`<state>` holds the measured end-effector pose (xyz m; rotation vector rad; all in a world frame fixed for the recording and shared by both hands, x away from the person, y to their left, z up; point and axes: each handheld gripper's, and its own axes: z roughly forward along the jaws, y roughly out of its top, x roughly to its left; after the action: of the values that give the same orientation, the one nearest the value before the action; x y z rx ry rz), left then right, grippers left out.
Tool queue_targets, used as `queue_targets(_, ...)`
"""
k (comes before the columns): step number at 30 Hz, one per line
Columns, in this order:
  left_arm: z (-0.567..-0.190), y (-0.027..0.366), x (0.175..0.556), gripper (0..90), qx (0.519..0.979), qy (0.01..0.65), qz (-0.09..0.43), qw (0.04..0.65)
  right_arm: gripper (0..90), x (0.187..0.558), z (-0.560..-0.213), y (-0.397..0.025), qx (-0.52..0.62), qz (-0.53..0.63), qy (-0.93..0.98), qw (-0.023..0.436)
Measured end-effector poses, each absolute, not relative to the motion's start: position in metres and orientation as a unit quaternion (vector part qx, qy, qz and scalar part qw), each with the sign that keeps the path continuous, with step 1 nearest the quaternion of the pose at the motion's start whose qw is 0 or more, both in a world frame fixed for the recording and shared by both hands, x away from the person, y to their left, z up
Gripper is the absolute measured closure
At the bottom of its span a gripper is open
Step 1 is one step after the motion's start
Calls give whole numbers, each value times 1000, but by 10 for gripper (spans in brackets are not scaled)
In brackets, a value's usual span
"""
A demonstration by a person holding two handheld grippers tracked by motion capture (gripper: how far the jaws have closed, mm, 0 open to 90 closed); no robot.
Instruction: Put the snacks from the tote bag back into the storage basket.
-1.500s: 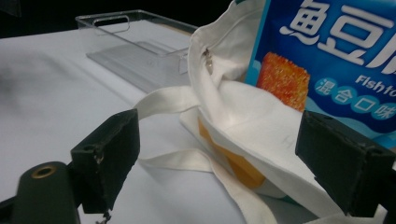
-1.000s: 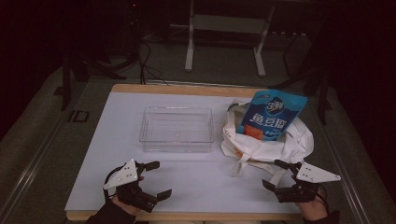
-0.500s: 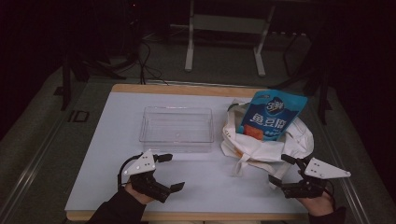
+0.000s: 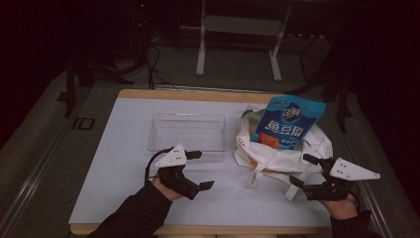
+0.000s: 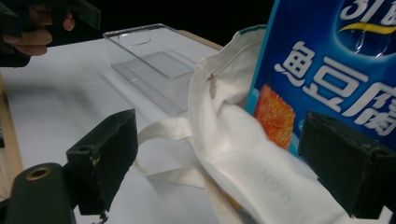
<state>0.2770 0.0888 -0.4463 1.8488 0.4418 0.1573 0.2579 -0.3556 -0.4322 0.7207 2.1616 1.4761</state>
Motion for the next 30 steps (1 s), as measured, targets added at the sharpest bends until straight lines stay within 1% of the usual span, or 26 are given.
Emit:
queue_targets(6,-440,75,292,0,790,182,55,583,126,265,-428,-359,259,529,778,219)
queue_targets(11,-437,62,303,0,792,174,59,583,138,269,-424,-366,260,539,773,212)
queue_targets(17,-430,43,321,0,795,164,57,581,139,275,-414,-370,257,534,773,226)
queue_targets(25,-416,21,342,0,793,153,59,587,139,294,-405,-380,263,528,771,241)
queue_targets(30,-410,6,355,0,803,145,58,575,142,305,-403,-387,274,525,768,244)
